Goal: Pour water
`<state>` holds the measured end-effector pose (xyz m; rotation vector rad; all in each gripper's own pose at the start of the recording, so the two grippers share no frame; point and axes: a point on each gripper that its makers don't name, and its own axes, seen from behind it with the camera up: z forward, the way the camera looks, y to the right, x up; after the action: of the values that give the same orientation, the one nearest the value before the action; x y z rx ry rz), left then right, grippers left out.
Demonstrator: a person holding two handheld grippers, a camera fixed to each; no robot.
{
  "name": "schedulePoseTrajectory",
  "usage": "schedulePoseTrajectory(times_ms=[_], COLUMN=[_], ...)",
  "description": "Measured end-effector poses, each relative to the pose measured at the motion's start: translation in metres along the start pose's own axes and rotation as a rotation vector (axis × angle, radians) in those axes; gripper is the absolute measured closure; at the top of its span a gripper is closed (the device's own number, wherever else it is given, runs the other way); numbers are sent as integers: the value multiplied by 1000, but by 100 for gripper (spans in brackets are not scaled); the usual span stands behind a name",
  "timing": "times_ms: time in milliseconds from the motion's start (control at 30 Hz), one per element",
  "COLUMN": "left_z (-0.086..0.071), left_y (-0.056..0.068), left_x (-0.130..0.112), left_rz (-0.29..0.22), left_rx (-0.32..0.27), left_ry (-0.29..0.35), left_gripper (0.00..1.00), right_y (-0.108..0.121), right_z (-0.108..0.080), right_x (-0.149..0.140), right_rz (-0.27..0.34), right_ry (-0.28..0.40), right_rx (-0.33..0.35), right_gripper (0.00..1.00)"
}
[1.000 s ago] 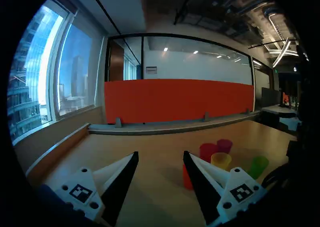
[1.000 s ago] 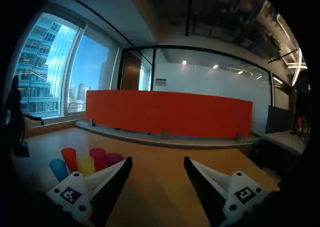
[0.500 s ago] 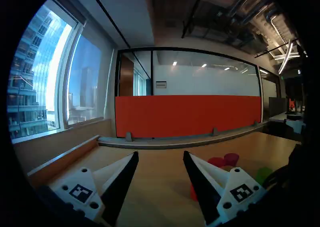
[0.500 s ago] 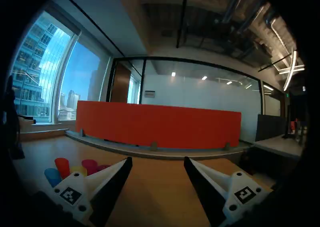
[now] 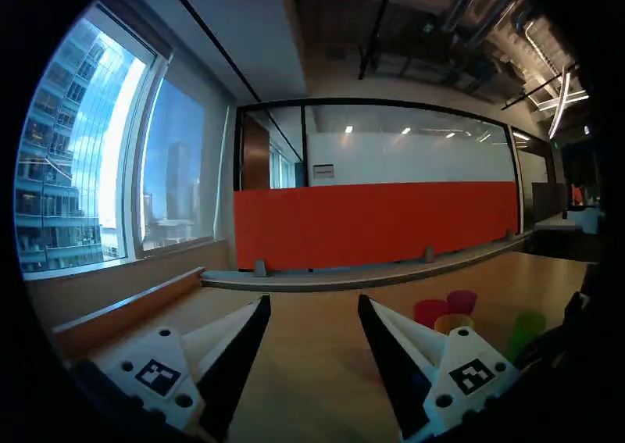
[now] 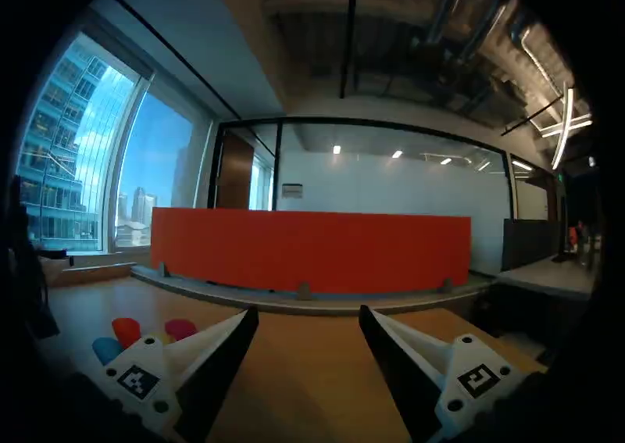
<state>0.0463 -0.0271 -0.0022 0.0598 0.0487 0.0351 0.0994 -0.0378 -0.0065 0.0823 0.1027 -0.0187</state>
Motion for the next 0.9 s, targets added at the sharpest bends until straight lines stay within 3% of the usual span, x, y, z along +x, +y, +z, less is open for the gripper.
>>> schedulePoseTrajectory(times_ms=[367, 900], left_z=[-4, -5], left_y=[-6, 5], left_x=[-43, -54], left_rz=[-22, -19], left_rx=[23, 21], left_ry=[-31, -17], left_gripper=[18, 18], right_y=[3, -11], right_z=[-2, 3], right_x=[-4, -12], right_rz=[6, -4], right_ry=[-24, -51], right_rx=[-23, -14], right_gripper=[0, 0])
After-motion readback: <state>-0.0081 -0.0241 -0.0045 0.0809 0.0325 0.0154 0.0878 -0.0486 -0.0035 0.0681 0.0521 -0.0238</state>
